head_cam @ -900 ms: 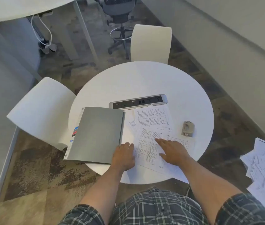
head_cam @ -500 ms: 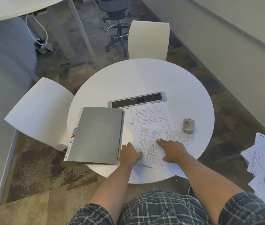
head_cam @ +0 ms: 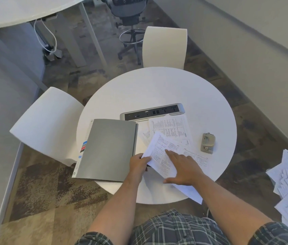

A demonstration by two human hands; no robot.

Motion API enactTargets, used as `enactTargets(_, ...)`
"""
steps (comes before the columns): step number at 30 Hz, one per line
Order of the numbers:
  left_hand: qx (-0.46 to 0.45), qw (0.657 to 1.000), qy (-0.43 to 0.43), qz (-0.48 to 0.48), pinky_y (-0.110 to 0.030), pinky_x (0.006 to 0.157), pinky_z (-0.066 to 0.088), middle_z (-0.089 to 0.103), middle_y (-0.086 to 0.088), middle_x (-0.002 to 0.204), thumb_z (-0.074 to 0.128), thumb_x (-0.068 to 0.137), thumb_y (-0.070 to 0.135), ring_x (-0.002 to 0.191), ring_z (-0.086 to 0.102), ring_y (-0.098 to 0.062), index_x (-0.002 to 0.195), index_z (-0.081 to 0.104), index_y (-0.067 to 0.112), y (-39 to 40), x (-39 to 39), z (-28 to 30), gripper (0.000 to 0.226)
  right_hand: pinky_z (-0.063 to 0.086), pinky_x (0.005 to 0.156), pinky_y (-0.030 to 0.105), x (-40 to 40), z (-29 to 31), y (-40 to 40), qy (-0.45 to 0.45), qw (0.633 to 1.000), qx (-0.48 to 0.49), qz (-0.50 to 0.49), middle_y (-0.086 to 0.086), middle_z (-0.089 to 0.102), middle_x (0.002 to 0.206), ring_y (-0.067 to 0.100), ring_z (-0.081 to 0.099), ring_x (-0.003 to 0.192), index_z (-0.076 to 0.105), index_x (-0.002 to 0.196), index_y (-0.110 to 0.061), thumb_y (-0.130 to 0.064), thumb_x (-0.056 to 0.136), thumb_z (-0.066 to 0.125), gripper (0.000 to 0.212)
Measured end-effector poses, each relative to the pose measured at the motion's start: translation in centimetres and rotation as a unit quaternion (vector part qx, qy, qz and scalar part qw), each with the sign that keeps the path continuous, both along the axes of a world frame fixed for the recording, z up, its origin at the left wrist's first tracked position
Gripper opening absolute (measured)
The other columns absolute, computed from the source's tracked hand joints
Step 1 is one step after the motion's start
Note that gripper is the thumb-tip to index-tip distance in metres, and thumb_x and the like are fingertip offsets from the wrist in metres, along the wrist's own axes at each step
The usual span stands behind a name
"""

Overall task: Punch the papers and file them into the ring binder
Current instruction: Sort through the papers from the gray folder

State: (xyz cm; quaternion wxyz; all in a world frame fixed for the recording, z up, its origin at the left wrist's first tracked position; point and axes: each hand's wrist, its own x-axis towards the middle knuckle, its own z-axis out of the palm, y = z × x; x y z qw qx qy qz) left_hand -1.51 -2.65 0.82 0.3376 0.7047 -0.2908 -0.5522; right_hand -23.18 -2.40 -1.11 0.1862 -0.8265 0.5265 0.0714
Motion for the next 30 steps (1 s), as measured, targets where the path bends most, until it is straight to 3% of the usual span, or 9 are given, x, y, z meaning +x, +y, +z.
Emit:
enactTargets(2,-0.007,0.999,0.05,0.013,-0.025,0.05,0.043,0.068,-0.012,0.074,0.067,0.063,0.016,0.052,0.06,-0.019,0.079,0.07,0.001,-0.3,-0.4,0.9,0.022,0.046,0.102,0.042,1.0,0.6,0.2,-0.024,0.999,-0.032,0.031,-0.003,0.03,0.165,0.025,0.055,0.129,0.0,0.163,-0.028,-0.088,0.076,0.045,0.115)
enactTargets(6,-0.01,0.993,0.107,0.041,-0.024,0.05,0.044,0.066,-0.011,0.07,0.074,0.066,0.013,0.049,0.061,-0.018,0.074,0.067,0.004,-0.8,-1.0,2.4,0.014,0.052,0.073,0.033,2.8,1.4,-0.1,-0.037,0.994,-0.096,0.033,-0.002,0.06,0.142,0.025,0.07,0.098,0.022,0.161,-0.024,-0.041,0.097,0.051,0.072)
enactTargets(11,-0.006,0.995,0.096,-0.03,-0.032,0.07,0.051,0.078,0.001,0.099,0.079,0.081,0.052,0.075,0.073,-0.02,0.103,0.075,0.018,-0.7,-1.6,2.5,0.04,0.053,0.047,0.031,4.3,2.0,-1.4,-0.106,0.973,-0.195,-0.064,-0.001,0.079,0.096,0.024,0.073,0.064,0.061,0.139,-0.018,-0.016,0.085,0.07,0.055)
enactTargets(13,-0.004,0.993,0.11,-0.048,-0.034,0.071,0.055,0.077,-0.001,0.112,0.08,0.073,0.061,0.079,0.076,-0.02,0.121,0.07,0.019,-0.2,-1.8,2.2,0.064,0.054,0.052,0.033,5.4,2.8,-1.6,-0.142,0.965,-0.196,-0.097,-0.001,0.079,0.09,0.024,0.073,0.065,0.059,0.14,-0.019,-0.016,0.087,0.068,0.054)
enactTargets(15,-0.001,0.99,0.129,-0.047,-0.038,0.073,0.06,0.076,-0.002,0.114,0.081,0.07,0.064,0.08,0.076,-0.024,0.126,0.067,0.019,0.1,-1.8,2.0,0.074,0.056,0.07,0.035,6.6,3.7,-1.8,-0.178,0.968,-0.114,-0.132,-0.002,0.077,0.101,0.026,0.074,0.082,0.043,0.152,-0.027,-0.02,0.096,0.055,0.058)
enactTargets(19,-0.016,0.993,0.114,-0.009,-0.03,0.068,0.057,0.079,-0.001,0.1,0.075,0.084,0.052,0.081,0.075,-0.017,0.112,0.073,0.017,-0.1,-1.2,2.3,0.044,0.049,0.101,0.033,8.2,3.6,-1.8,-0.305,0.936,0.044,-0.172,-0.016,0.057,0.145,0.01,0.063,0.119,0.024,0.157,-0.041,-0.029,0.094,0.059,0.073)
enactTargets(23,-0.027,0.997,0.059,0.044,-0.029,0.068,0.059,0.079,-0.005,0.099,0.069,0.093,0.021,0.089,0.076,-0.021,0.108,0.075,0.015,-0.7,0.6,1.6,0.017,0.035,0.109,0.02,7.7,2.3,-1.6,-0.397,0.892,0.175,-0.13,-0.018,0.045,0.154,-0.005,0.047,0.132,0.026,0.156,-0.046,-0.024,0.095,0.061,0.074)
enactTargets(27,-0.026,0.996,-0.003,0.081,-0.041,0.081,0.061,0.077,0.002,0.094,0.057,0.093,0.005,0.091,0.074,-0.024,0.093,0.075,0.026,-0.9,2.9,1.0,0.028,0.049,0.103,0.023,7.1,0.7,-1.2,-0.367,0.912,0.034,-0.181,-0.016,0.061,0.137,-0.003,0.059,0.118,0.041,0.15,-0.035,-0.014,0.098,0.057,0.059)
enactTargets(30,-0.043,0.993,-0.012,0.106,-0.028,0.069,0.057,0.073,0.007,0.094,0.057,0.097,0.004,0.083,0.07,-0.011,0.097,0.07,0.028,-0.9,4.4,1.0,0.028,0.054,0.098,0.03,6.8,-0.1,-1.0,-0.335,0.892,-0.04,-0.299,-0.01,0.062,0.132,0.006,0.061,0.115,0.046,0.144,-0.026,-0.008,0.098,0.057,0.051)
